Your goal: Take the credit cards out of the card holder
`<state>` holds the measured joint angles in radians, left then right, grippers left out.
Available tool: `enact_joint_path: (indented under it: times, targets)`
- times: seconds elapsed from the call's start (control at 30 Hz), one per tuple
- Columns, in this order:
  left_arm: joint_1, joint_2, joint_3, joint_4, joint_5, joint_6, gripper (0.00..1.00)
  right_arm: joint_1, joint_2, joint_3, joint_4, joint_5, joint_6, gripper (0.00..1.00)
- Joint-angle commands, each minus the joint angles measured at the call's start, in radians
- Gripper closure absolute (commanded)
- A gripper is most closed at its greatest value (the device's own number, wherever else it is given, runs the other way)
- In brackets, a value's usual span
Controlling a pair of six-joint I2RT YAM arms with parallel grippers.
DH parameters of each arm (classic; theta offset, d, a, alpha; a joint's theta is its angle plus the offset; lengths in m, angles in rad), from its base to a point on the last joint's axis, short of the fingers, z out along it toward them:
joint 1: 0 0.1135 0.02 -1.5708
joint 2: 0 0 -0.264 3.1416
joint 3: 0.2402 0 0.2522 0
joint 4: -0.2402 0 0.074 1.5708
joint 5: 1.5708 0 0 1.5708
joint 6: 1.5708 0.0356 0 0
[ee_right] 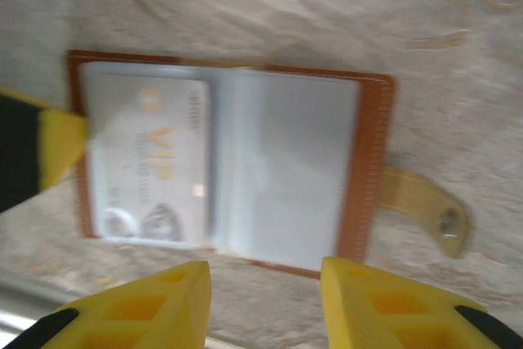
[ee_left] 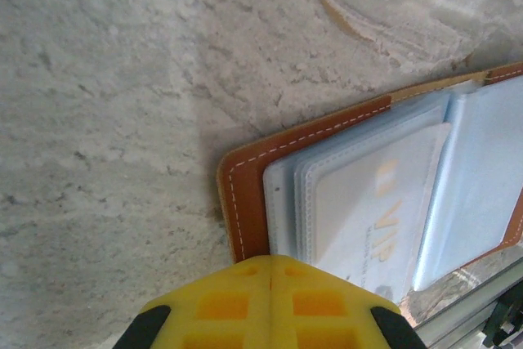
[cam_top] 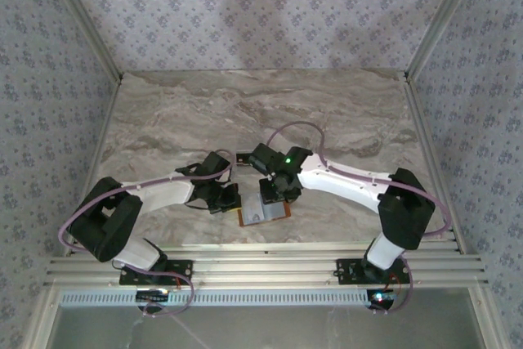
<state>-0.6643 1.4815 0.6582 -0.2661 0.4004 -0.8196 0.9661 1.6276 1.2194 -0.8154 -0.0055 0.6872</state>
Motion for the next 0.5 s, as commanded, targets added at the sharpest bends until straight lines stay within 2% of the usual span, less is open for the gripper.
enact_joint_path:
  times: [0.0, 0.1, 0.47]
  targets:
    - [-0.01, 0.005, 0.024, -0.015, -0.006, 0.013, 1.0, -0.015, -0.024, -0.058, 0.127, -0.175, -0.005, 0.61]
    - [-0.014, -0.006, 0.025, -0.018, -0.008, 0.009, 1.0, -0.031, -0.012, -0.098, 0.208, -0.251, 0.008, 0.64]
    - [-0.036, -0.09, 0.066, -0.084, -0.038, -0.008, 1.0, -0.099, 0.033, -0.195, 0.372, -0.354, 0.025, 0.69]
